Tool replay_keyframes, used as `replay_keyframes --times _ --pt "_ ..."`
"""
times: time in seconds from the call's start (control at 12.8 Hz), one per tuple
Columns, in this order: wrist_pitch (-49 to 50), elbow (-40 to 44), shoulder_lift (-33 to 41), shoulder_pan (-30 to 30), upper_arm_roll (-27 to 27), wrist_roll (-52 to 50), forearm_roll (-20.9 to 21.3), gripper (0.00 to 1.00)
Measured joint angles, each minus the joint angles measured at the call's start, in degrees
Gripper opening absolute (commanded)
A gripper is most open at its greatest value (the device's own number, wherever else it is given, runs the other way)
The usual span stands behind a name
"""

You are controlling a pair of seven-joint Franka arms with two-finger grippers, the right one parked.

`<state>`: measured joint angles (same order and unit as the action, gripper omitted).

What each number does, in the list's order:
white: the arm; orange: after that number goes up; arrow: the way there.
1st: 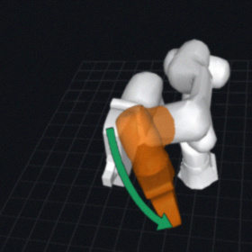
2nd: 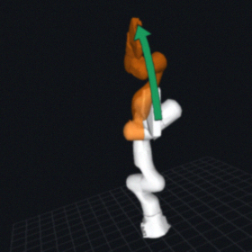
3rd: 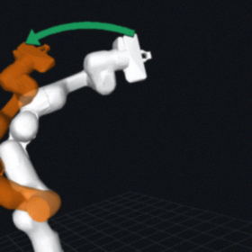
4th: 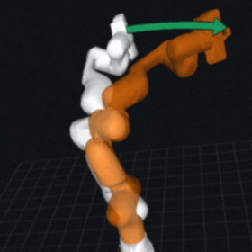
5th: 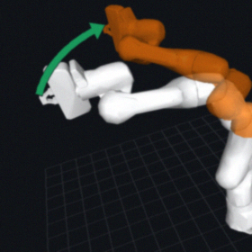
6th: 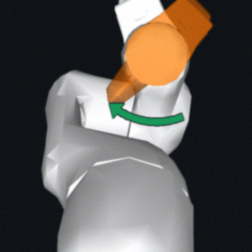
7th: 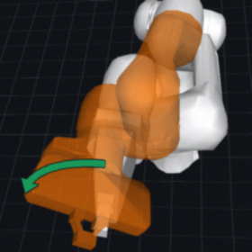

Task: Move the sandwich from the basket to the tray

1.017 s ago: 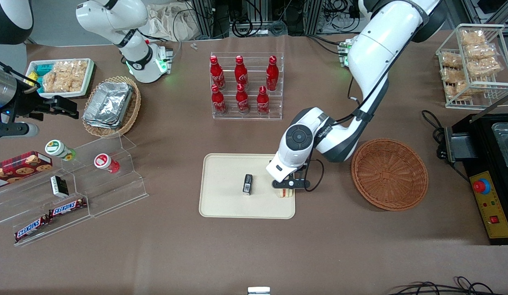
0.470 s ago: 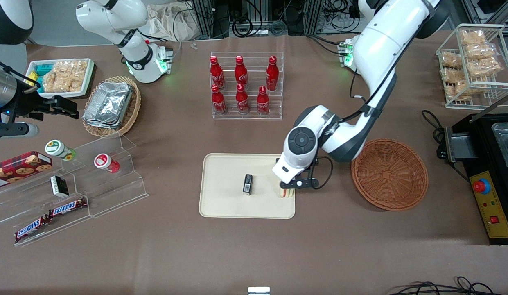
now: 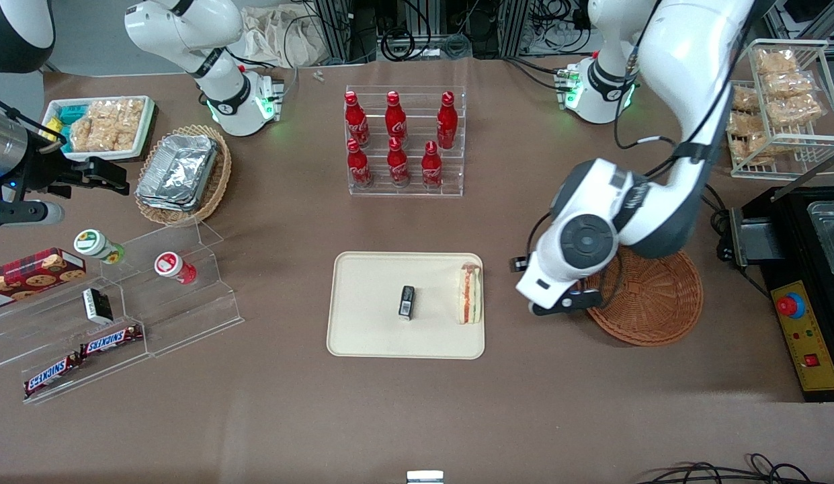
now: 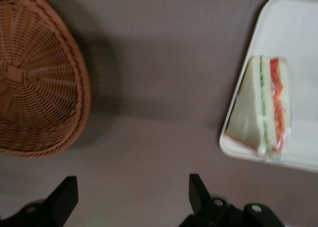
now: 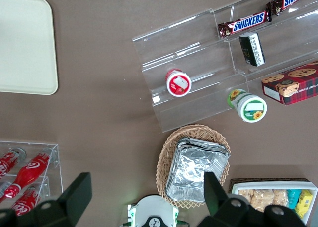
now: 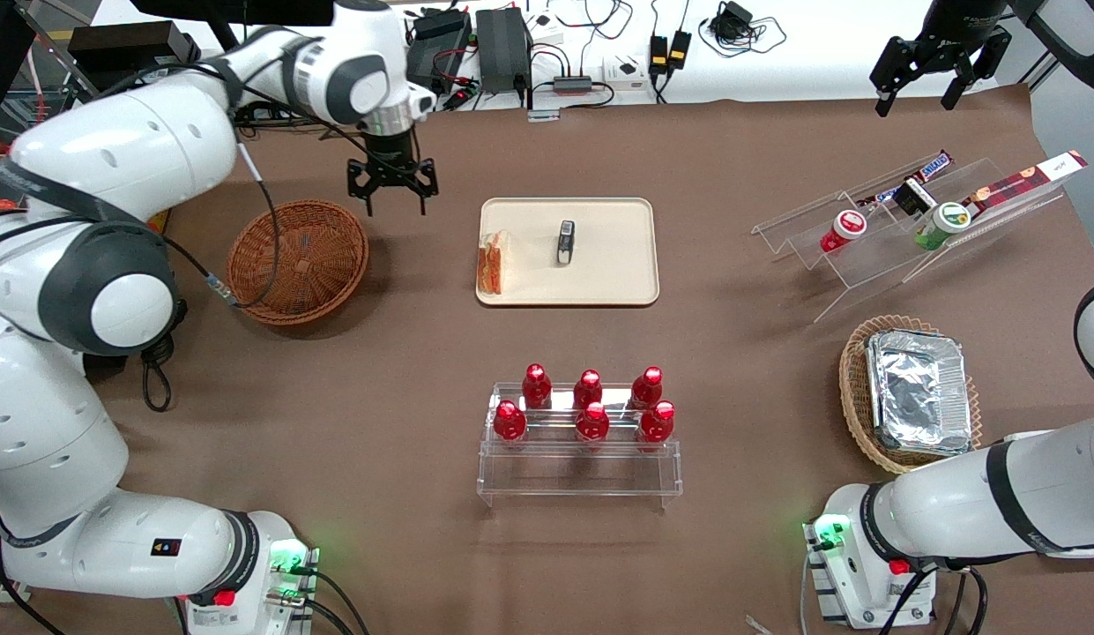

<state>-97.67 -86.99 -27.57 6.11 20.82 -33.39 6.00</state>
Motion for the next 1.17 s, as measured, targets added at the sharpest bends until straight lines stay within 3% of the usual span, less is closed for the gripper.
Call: replay_keyframes --times 0.39,1.17 --pt "7.60 -0.51 8.18 -8.97 -0.37 15.55 -1.30 1.00" --pt "11.52 -0.29 14.19 -12.02 -4.27 16.87 -1.19 1.00"
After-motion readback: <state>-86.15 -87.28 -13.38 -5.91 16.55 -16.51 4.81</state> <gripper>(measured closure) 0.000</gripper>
